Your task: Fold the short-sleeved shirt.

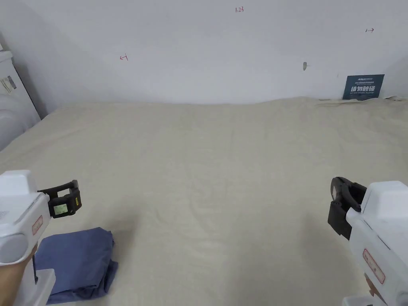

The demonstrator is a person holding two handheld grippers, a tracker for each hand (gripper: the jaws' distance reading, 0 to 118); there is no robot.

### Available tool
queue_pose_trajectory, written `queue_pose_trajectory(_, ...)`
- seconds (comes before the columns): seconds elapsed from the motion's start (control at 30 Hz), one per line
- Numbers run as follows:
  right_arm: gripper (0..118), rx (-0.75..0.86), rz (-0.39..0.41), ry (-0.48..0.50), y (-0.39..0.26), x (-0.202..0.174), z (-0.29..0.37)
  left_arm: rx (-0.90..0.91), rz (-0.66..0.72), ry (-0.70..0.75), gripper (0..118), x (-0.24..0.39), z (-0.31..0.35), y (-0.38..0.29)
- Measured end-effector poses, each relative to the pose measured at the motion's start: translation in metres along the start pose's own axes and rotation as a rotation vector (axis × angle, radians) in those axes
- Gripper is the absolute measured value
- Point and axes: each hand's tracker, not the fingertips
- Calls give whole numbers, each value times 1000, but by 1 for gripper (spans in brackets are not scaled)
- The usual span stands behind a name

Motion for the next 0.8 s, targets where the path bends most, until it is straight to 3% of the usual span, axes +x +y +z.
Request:
queue_pose_trajectory(0.27, 1, 40, 6, -13, 15, 23, 6, 243, 53, -91, 118, 44, 46, 8)
queue_pose_trajectory(0.57, 1, 70, 0, -53, 26, 20, 23, 225, 86, -186, 115, 101, 57, -5)
queue_pose_trajectory(0.63, 1, 71, 4, -62, 26, 19, 23, 232, 83, -218, 103, 115, 60, -10)
queue_pose_trajectory(0.73, 1, 74, 6, -73, 17, 40, 19, 259, 62, -233, 58, 133, 67, -18)
queue_pose_trajectory(0.8, 1, 76, 8, -82, 17, 41, 22, 272, 48, -247, 38, 145, 71, -22)
